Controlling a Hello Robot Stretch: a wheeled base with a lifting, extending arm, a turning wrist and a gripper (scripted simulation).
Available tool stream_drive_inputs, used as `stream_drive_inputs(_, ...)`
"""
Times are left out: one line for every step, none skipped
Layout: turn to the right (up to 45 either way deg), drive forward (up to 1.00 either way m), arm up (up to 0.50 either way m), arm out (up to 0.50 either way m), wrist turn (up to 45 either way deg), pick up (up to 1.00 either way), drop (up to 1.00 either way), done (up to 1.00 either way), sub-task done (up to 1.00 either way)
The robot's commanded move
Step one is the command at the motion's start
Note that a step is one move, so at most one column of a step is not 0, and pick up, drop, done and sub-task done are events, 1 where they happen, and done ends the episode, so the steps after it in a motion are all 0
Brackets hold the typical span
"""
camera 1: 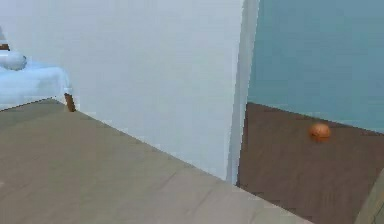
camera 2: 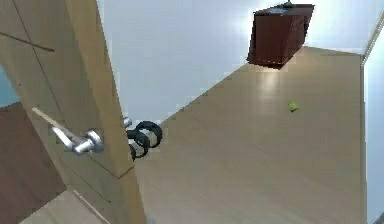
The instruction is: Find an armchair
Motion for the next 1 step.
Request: stream_drive_inputs(0.0,1.0,0.0,0.0,0.0,0.0,0.0,0.0,0.0)
